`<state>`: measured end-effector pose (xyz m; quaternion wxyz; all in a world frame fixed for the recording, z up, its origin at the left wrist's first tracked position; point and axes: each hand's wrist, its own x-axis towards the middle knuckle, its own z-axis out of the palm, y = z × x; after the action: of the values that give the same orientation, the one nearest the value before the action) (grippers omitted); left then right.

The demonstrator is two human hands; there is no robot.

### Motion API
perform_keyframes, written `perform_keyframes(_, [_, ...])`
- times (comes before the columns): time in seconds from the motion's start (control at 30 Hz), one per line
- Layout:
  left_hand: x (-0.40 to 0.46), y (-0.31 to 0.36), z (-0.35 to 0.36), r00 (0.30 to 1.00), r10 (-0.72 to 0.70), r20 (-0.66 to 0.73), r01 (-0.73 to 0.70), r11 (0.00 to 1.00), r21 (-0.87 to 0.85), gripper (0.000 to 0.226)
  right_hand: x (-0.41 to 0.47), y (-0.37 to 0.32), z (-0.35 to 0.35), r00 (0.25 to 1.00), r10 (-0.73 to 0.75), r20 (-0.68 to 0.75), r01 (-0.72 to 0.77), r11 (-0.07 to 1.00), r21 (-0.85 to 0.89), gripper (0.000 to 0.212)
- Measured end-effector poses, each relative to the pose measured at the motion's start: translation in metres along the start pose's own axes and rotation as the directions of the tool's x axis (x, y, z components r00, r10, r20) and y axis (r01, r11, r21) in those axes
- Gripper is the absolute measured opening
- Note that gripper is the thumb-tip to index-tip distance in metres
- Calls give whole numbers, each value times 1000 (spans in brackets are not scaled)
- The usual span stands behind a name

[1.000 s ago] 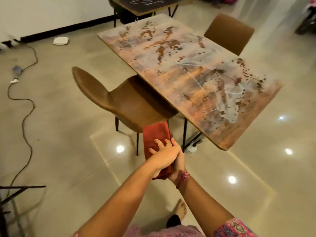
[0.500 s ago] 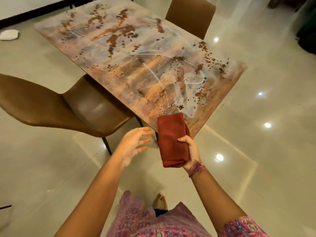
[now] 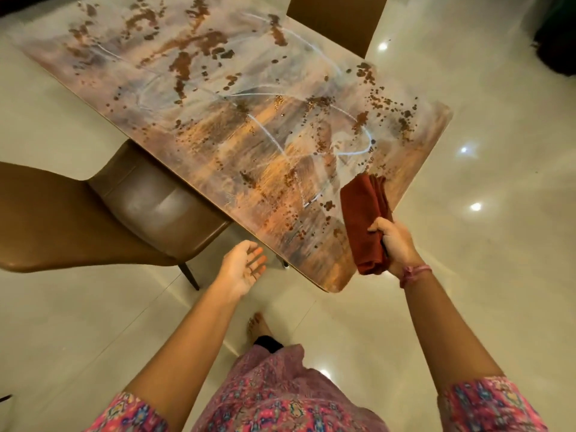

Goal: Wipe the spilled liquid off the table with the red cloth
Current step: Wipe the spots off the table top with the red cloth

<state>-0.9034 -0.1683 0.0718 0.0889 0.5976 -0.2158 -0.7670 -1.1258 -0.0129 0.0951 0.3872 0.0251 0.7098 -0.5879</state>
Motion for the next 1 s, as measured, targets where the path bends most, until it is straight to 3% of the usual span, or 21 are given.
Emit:
perform_keyframes(0.07, [14, 6, 4, 999, -6, -42, 6, 1000, -19, 9, 20, -11, 2, 990, -139, -12, 132, 966, -223, 35])
perform_keyframes(0.13, [27, 10, 7, 998, -25, -58, 22, 999, -49, 19, 40, -10, 4, 953, -292, 84, 295, 825, -483, 49])
perform_keyframes(0.2, [36, 12, 9, 998, -53, -34, 50, 995, -84, 22, 58, 3, 9, 909, -327, 258, 406, 565, -718, 62])
perform_keyframes(0.27, [41, 12, 15, 997, -72, 3, 72, 990, -121, 25, 65, 28, 21, 896, -223, 385, 438, 299, -848, 70])
perform_keyframes(0.33, [44, 10, 20, 997, -76, 8, 76, 986, -151, 26, 58, 51, 37, 880, -191, 434, 463, 145, -874, 75])
perform_keyframes(0.4, [51, 7, 27, 997, -79, -2, 77, 978, -195, 25, 44, 67, 53, 846, -195, 496, 519, 84, -851, 79])
perform_keyframes(0.53, [59, -3, 40, 996, -75, -41, 61, 962, -267, 41, 12, 101, 52, 714, -59, 698, 692, -88, -716, 86])
perform_keyframes(0.63, [62, -7, 40, 997, -73, -31, 62, 963, -263, 52, 4, 107, 18, 607, 15, 795, 791, -108, -602, 86])
perform_keyframes(0.7, [69, -8, 37, 997, -70, -27, 59, 956, -288, 49, 14, 95, -9, 611, 30, 791, 790, -84, -607, 89])
perform_keyframes(0.83, [76, -10, 35, 998, -62, -5, 58, 953, -297, 53, 62, 47, -27, 753, -80, 653, 655, -7, -756, 98])
perform_keyframes(0.93, [78, -10, 33, 997, -75, -7, 69, 955, -289, 56, 103, 19, -6, 887, -174, 428, 449, 111, -887, 91])
perform_keyframes(1.0, [79, -10, 33, 998, -69, -17, 61, 957, -284, 54, 110, 18, 21, 933, -205, 297, 329, 148, -933, 86])
